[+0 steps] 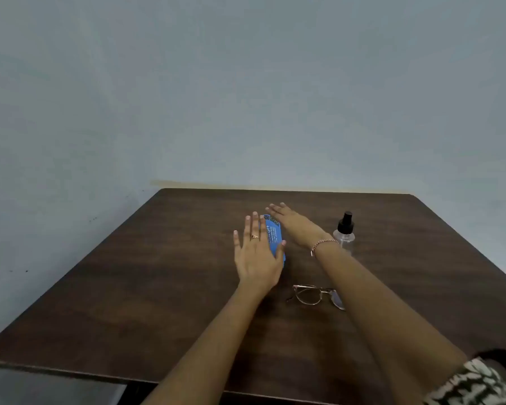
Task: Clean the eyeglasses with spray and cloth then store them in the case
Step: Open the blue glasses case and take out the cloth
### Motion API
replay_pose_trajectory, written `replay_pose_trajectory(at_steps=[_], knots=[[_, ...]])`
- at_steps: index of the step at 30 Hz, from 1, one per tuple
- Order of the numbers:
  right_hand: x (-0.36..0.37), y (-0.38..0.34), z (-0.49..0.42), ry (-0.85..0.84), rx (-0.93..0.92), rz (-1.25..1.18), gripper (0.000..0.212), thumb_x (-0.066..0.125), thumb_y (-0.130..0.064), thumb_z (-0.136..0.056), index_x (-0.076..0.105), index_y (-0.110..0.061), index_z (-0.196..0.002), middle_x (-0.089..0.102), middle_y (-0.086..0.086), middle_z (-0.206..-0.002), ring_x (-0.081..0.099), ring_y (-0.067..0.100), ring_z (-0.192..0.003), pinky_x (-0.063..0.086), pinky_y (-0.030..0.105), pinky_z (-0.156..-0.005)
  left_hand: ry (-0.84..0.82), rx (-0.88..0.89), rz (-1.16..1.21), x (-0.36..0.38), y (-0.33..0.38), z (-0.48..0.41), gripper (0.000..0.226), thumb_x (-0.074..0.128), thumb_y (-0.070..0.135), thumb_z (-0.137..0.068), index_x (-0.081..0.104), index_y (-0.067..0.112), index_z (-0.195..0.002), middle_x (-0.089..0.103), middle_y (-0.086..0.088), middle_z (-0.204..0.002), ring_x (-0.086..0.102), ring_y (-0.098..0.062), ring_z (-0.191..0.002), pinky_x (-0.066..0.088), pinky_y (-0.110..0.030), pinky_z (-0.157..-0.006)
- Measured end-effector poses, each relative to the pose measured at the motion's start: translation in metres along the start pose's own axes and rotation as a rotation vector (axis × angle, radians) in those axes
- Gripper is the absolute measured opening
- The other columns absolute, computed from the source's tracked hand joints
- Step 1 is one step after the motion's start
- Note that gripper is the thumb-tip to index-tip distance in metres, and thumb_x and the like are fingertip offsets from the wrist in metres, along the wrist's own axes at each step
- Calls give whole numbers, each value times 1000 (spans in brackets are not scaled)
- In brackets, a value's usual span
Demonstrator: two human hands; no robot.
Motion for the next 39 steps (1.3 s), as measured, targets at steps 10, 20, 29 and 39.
replay_pose_trajectory(at_steps=[10,20,29,39], knots=[[22,0,-37,-209,-161,208,85,61,10,-79,21,-15,-149,16,2,-157,16,23,-144,16,30,-114,-109,-3,84,27,1,-14,81,51,52,-89,18,8,-149,22,-7,-156,16,-18,-145,15,-35,-116],[14,1,-37,-127,-150,270,69,66,-2,-81,37,-13,-143,38,4,-148,34,20,-136,27,31,-111,-109,27,58,14,-15,-20,62,62,33,-82,41,13,-137,49,-3,-136,53,-20,-116,47,-32,-88],[10,-4,-24,-106,-62,250,74,76,-33,-75,43,-17,-139,52,4,-132,46,22,-120,39,32,-97,-119,97,181,8,-49,-19,69,69,30,-75,44,24,-139,43,10,-145,47,-13,-126,42,-29,-98],[8,-26,5,20,112,130,73,77,-46,-69,52,-18,-132,54,1,-120,44,23,-111,43,31,-90,-40,103,420,0,-82,-8,61,79,21,-70,59,22,-127,56,10,-133,51,-9,-122,36,-26,-106]])
Point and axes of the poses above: each hand's wrist, its own z-axis away from the middle knuckle, its own x-axis out of the palm, y = z × x, the point moved 7 cm from there along -z, towards the middle knuckle
